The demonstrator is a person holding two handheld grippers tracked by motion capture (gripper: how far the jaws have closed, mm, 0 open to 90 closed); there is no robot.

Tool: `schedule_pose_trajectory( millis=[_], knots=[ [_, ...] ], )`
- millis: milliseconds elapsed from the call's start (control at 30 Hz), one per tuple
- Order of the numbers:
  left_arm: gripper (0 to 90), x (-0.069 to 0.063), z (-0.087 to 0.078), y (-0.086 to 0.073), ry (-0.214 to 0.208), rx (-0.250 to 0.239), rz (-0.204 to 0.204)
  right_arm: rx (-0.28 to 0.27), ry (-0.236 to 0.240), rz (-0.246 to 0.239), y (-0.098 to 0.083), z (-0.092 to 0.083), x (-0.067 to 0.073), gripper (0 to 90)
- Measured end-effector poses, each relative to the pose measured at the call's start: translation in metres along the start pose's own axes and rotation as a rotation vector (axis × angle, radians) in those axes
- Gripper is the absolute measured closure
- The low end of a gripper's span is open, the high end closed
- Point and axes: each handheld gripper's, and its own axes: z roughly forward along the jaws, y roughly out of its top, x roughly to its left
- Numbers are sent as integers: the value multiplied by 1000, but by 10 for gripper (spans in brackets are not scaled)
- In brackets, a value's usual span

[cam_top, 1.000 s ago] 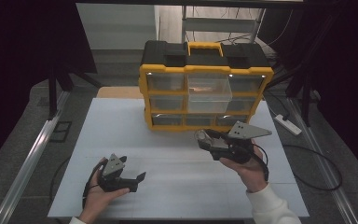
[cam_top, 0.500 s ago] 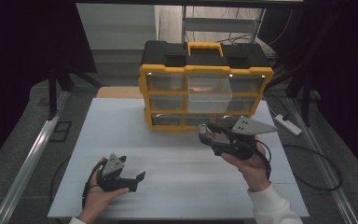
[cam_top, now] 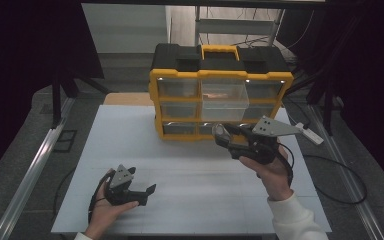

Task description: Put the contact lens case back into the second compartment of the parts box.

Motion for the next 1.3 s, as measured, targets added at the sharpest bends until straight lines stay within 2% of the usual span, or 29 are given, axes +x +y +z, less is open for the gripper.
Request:
schedule_pose_trajectory(
  millis=[533, 1300],
  knots=[
    [56, 0, 0, 0, -3, -1, -3, -22, -3, -8, 16, 1, -4, 489],
    [56, 0, 0, 0, -3, 0, -5, -70, -31, -18, 52, -4, -12, 489]
  ],
)
